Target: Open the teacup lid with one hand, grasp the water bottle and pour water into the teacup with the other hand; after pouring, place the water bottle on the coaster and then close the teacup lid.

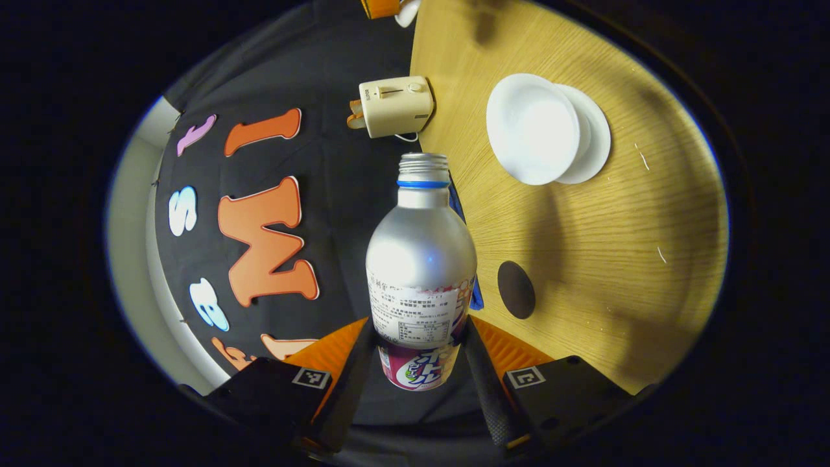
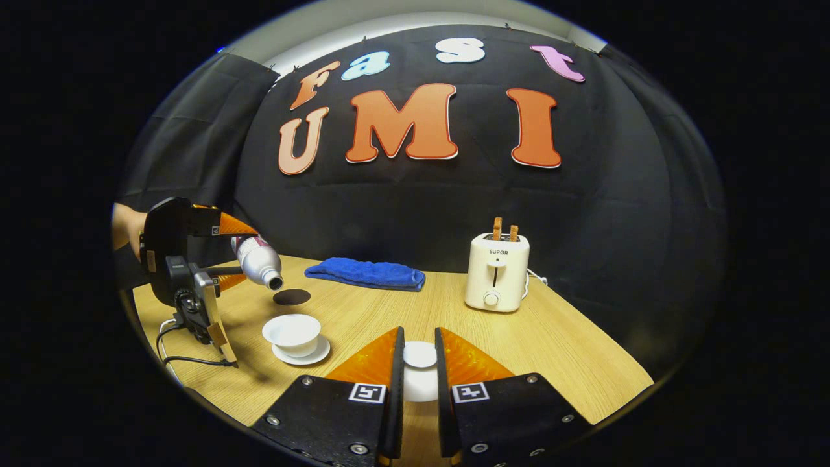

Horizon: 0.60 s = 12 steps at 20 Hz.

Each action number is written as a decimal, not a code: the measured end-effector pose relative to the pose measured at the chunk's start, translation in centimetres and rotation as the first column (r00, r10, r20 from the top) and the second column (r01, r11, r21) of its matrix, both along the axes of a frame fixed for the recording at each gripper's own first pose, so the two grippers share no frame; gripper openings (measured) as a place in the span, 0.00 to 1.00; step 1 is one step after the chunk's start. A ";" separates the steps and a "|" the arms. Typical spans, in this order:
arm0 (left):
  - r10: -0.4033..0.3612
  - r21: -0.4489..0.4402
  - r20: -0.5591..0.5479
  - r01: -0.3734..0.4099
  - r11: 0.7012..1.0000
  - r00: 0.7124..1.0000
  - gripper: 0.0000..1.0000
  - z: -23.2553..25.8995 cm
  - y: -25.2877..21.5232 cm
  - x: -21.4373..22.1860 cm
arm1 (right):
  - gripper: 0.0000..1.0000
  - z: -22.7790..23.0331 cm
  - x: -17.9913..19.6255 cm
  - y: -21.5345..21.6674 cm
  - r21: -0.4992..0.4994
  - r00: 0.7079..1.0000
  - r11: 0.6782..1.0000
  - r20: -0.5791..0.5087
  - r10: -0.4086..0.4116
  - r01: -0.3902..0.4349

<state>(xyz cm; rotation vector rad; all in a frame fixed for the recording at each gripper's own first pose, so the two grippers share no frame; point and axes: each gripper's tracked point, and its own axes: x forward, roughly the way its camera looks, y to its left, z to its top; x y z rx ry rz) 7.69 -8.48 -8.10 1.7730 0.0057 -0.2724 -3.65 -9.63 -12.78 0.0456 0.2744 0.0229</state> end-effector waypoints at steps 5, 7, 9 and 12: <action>-0.025 0.051 0.042 0.023 0.998 0.999 0.83 0.8 -0.3 0.1 | 0.23 0.4 -0.1 0.1 -0.012 1.000 1.000 0.011 0.010 -0.010; -0.036 0.072 0.064 0.031 0.997 0.997 0.83 1.1 -0.4 -0.1 | 0.23 0.4 -0.1 0.1 -0.010 1.000 1.000 0.013 0.015 -0.015; -0.045 0.089 0.082 0.038 0.995 0.996 0.80 1.4 -0.6 -0.2 | 0.23 0.4 -0.2 0.1 -0.013 1.000 1.000 0.014 0.018 -0.018; -0.064 0.124 0.111 0.050 0.991 0.992 0.83 1.7 -0.9 -0.6 | 0.23 0.6 -0.1 0.2 -0.019 1.000 1.000 0.018 0.024 -0.023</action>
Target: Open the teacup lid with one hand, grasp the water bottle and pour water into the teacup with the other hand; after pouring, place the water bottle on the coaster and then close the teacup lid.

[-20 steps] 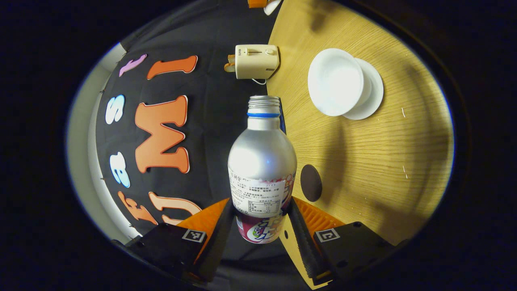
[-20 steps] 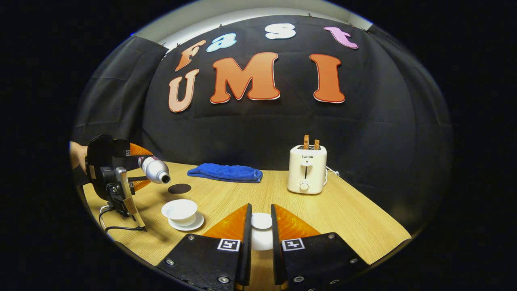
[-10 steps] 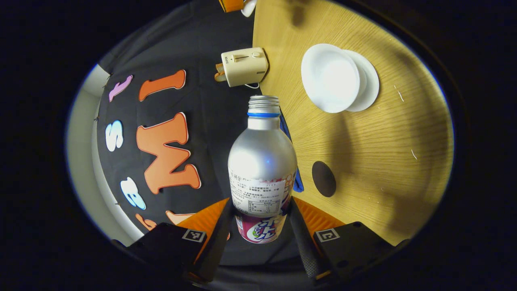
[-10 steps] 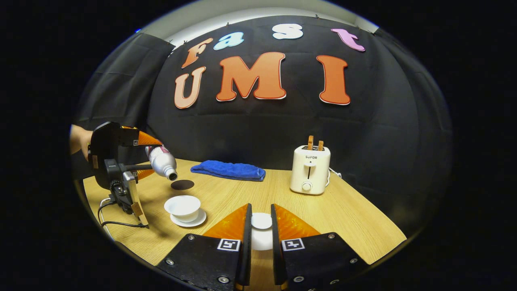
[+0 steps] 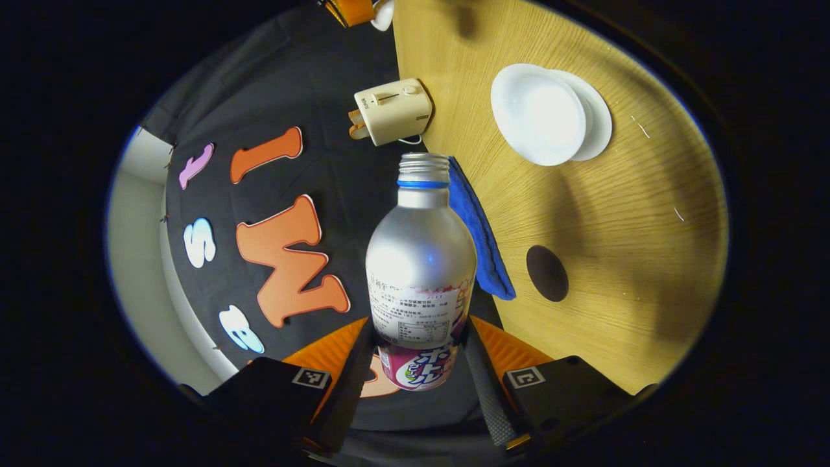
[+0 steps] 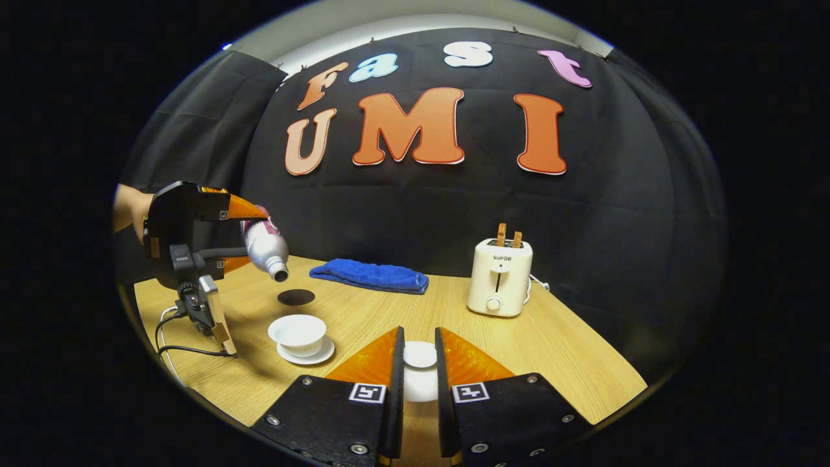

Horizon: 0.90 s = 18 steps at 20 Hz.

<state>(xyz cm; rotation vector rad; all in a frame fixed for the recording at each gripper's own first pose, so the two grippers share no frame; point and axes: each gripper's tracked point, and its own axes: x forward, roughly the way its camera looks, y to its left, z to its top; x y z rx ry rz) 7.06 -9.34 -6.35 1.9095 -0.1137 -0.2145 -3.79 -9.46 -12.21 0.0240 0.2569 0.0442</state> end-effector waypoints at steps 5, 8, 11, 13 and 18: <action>-0.014 0.035 0.037 0.013 0.999 0.999 0.87 0.4 -0.1 0.0 | 0.23 0.1 -0.1 0.1 -0.006 1.000 1.000 0.006 0.008 -0.008; -0.020 0.062 0.061 0.016 0.998 0.998 0.81 0.8 -0.1 0.4 | 0.23 0.1 -0.1 0.0 -0.010 1.000 1.000 0.007 0.013 -0.013; -0.029 0.081 0.078 0.023 0.996 0.997 0.83 1.1 -0.2 0.5 | 0.23 0.0 -0.1 0.1 -0.009 1.000 1.000 0.005 0.020 -0.020; -0.034 0.092 0.088 0.026 0.995 0.996 0.81 1.1 -0.2 0.1 | 0.23 0.1 -0.1 0.1 -0.011 1.000 1.000 0.004 0.021 -0.021; -0.037 0.115 0.125 0.022 0.993 0.991 0.83 1.5 -0.4 0.1 | 0.23 0.2 -0.3 0.1 -0.013 1.000 1.000 0.014 0.027 -0.027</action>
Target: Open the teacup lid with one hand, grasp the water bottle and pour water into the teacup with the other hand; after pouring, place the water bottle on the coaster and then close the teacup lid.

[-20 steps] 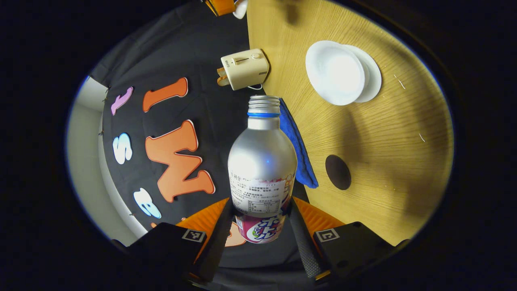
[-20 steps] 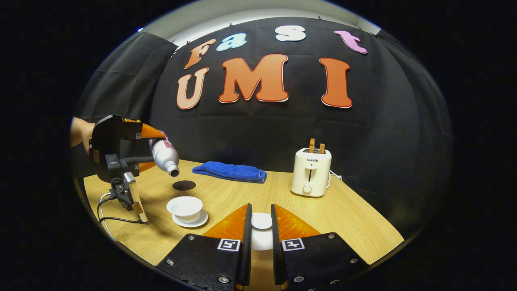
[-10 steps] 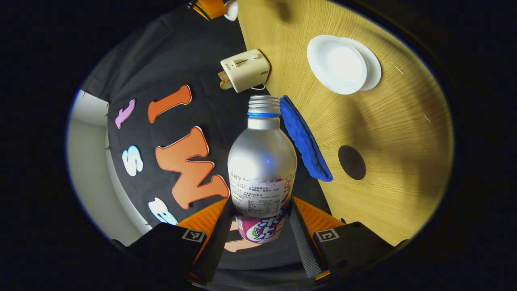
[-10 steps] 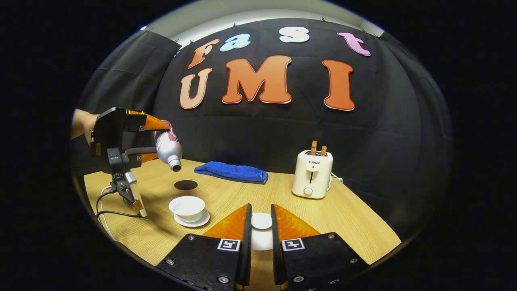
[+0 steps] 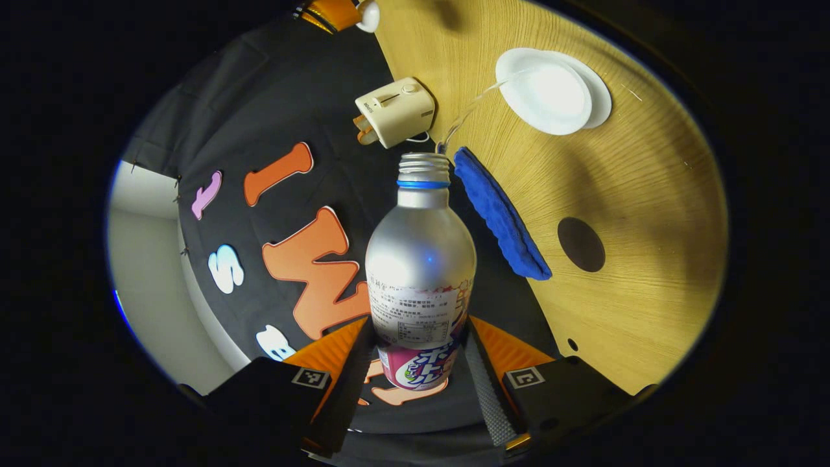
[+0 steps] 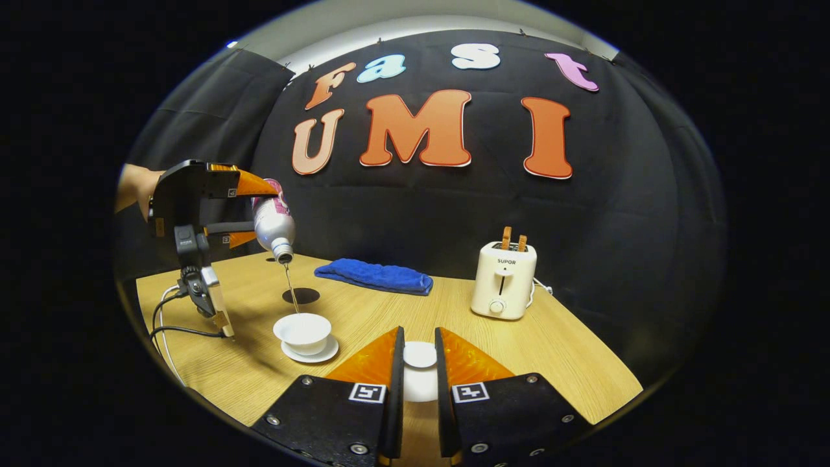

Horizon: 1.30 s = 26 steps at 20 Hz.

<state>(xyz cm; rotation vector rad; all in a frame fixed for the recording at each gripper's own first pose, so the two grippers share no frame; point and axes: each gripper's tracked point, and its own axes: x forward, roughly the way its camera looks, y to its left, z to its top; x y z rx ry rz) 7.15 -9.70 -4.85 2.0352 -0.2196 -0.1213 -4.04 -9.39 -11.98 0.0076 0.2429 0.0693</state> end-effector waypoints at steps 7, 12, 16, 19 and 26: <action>-0.019 0.038 0.048 0.017 0.999 0.999 0.83 0.3 -0.1 -0.1 | 0.23 0.1 0.0 0.0 -0.001 1.000 1.000 0.000 -0.002 0.002; -0.049 0.096 0.059 0.043 0.994 0.997 0.83 -0.3 -0.8 -0.4 | 0.23 0.0 0.0 0.0 0.000 1.000 1.000 0.001 -0.004 0.004; -0.084 0.103 0.053 0.078 0.992 0.995 0.83 -2.3 -1.9 -0.4 | 0.23 0.2 -0.1 0.2 -0.007 1.000 1.000 0.005 0.007 -0.007; -0.126 0.116 0.057 0.119 0.986 0.990 0.81 -3.7 -3.1 -0.6 | 0.23 -0.1 -0.1 0.3 -0.014 1.000 1.000 -0.003 0.012 -0.012; -0.157 0.083 0.061 0.151 0.985 0.986 0.80 -5.7 -3.6 -0.4 | 0.23 0.0 0.1 1.5 -0.022 0.999 0.999 -0.012 0.035 -0.035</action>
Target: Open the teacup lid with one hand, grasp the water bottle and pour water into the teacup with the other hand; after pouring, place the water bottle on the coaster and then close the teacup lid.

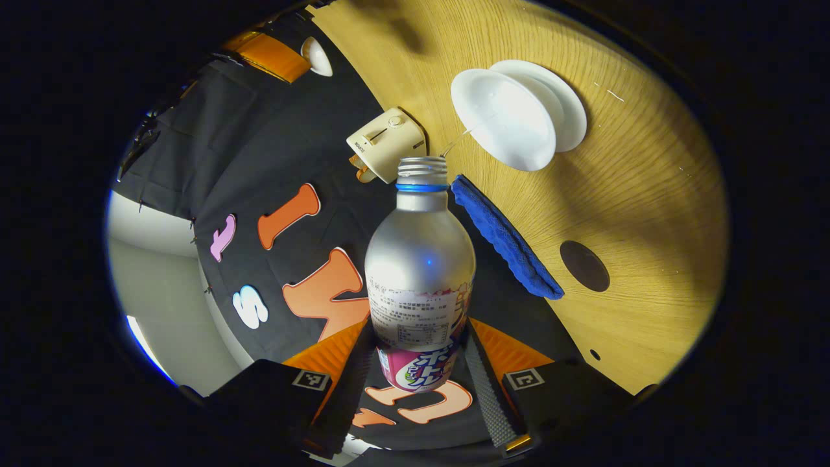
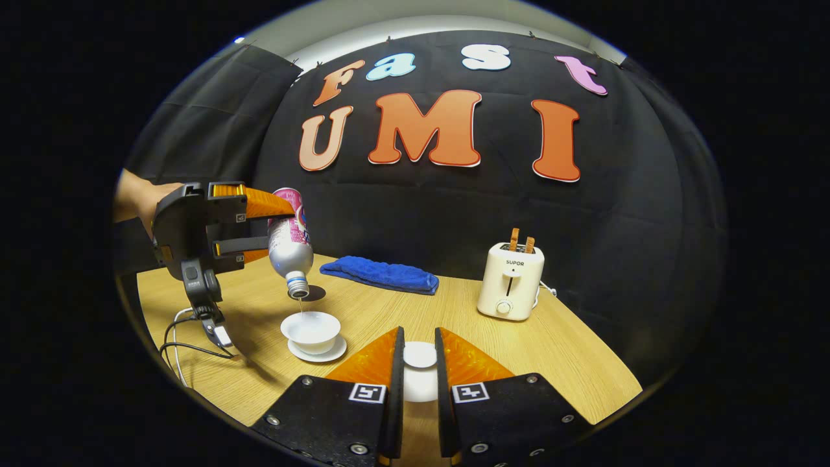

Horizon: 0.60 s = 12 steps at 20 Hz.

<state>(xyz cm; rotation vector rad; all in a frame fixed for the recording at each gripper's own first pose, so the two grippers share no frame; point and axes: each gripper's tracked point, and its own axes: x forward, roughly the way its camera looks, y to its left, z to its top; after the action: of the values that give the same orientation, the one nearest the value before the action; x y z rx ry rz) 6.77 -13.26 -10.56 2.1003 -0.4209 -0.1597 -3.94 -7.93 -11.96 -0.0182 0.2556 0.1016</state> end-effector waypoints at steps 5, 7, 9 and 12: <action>-0.019 -0.139 -0.021 0.016 0.990 1.000 0.86 -0.3 1.2 0.3 | 0.23 0.4 1.5 2.3 -0.002 1.000 1.000 -0.006 0.023 -0.023; -0.019 -0.311 -0.061 -0.001 0.951 0.998 0.83 -0.3 2.6 1.0 | 0.23 0.4 1.8 3.2 0.015 0.999 0.999 -0.008 0.036 -0.036; -0.019 -0.471 -0.045 -0.004 0.882 0.999 0.82 1.2 4.1 1.4 | 0.23 0.4 2.4 4.3 0.018 0.999 0.998 -0.010 0.052 -0.052; -0.020 -0.701 -0.036 -0.011 0.713 0.999 0.82 3.2 6.7 1.8 | 0.23 0.7 3.6 5.7 0.010 0.998 0.998 -0.010 0.057 -0.057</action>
<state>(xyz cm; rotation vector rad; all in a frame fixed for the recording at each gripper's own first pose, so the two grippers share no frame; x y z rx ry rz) 8.55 -6.60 -7.38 1.3303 -0.3827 -0.0299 -0.36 -2.20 -11.24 -0.0150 0.2650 0.1600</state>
